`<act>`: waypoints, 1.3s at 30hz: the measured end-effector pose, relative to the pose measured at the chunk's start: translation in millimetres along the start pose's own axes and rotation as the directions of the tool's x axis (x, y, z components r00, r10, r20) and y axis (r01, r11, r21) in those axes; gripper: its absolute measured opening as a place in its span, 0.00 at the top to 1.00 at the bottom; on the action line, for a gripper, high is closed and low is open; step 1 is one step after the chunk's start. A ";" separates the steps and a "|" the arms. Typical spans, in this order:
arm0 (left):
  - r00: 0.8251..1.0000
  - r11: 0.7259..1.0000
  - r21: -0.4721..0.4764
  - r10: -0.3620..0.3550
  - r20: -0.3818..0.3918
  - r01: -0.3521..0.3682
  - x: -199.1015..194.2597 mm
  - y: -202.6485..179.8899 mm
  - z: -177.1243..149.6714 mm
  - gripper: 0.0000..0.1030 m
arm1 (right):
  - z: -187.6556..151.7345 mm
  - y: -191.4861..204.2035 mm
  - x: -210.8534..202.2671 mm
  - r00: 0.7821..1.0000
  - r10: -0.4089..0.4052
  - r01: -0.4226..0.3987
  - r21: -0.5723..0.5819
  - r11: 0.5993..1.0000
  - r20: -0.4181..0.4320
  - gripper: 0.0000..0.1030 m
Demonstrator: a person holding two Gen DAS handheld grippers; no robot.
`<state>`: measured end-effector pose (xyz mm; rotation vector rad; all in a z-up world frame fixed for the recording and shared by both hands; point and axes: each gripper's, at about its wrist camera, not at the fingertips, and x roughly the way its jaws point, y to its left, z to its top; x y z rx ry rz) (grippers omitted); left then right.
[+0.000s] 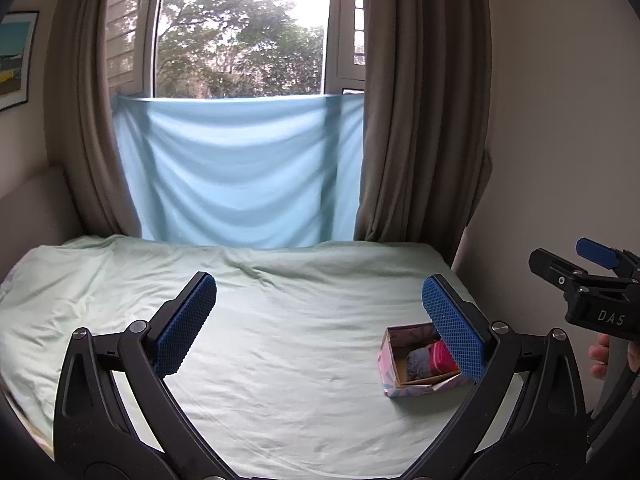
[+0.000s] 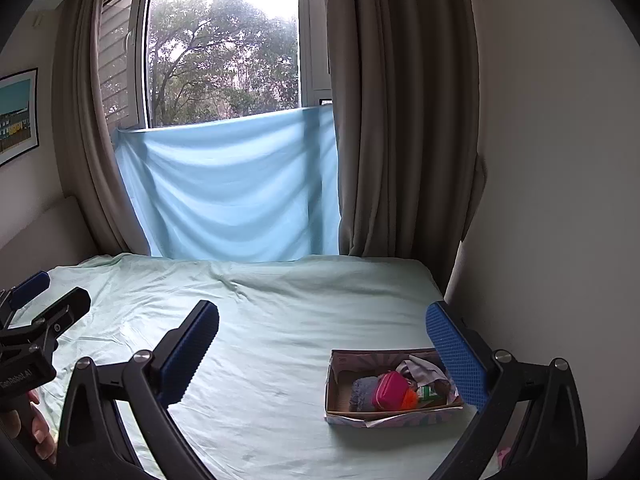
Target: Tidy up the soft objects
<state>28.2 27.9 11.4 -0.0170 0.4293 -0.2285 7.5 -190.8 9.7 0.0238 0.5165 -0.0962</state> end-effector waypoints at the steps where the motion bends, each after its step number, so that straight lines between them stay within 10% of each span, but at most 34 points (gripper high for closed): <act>1: 1.000 1.000 0.002 0.001 0.000 -0.001 0.2 -0.4 -0.2 0.00 | 0.6 -0.5 0.4 1.000 -0.001 0.001 0.000 1.000 -0.001 0.00; 29: 0.993 0.995 0.041 0.083 0.089 -0.087 -2.4 -10.6 3.0 0.00 | 8.0 -4.7 10.4 1.000 -0.004 0.004 0.013 1.000 -0.002 0.00; 39: 0.998 0.998 0.006 0.058 0.006 -0.058 27.2 -2.8 -1.6 0.00 | 10.5 1.5 36.7 0.999 -0.014 0.014 0.003 1.000 -0.039 0.00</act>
